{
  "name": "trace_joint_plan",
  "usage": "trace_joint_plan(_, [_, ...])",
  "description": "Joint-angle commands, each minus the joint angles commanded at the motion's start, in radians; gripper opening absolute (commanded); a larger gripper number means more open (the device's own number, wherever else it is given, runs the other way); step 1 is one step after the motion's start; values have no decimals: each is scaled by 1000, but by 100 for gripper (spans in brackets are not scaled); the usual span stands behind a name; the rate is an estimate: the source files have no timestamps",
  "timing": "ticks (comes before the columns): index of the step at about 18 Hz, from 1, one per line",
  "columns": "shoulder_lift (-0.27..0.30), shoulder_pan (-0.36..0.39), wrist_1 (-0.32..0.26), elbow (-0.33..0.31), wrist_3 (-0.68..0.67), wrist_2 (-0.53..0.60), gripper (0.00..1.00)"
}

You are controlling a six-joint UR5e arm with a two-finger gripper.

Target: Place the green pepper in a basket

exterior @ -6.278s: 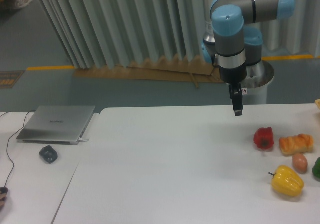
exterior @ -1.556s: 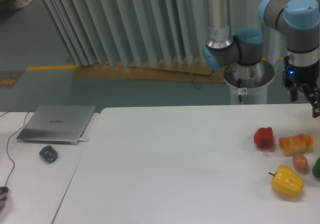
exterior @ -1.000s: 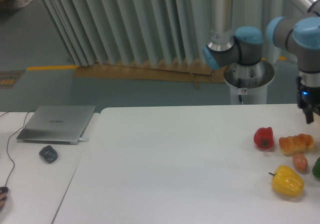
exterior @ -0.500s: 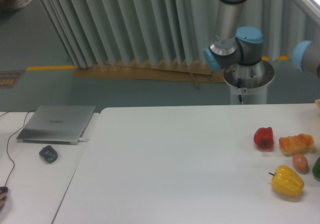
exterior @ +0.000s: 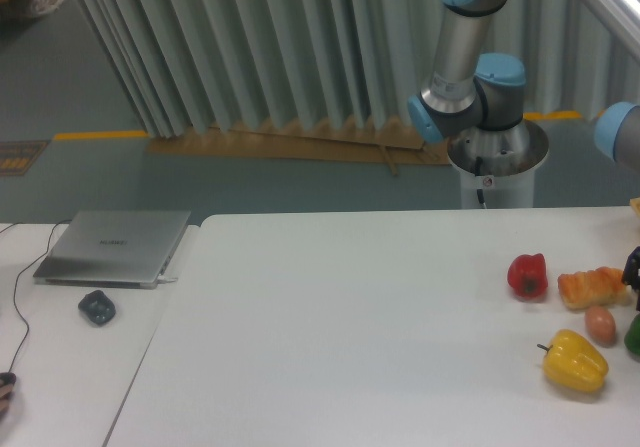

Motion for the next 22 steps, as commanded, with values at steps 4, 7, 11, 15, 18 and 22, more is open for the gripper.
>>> trace_joint_plan(4, [-3,2,2,-12,15,-3,100])
trace_joint_plan(7, [-3,2,2,-12,15,-3,100])
trace_joint_plan(11, [-17,0,3,-12,20,-3,100])
trace_joint_plan(15, [-23,3,2,-12,58,-5,100])
trace_joint_plan(18, [-23,3,3,-18,69,-5,100])
trace_joint_plan(22, [-20,18,3,-29,101,-5,100])
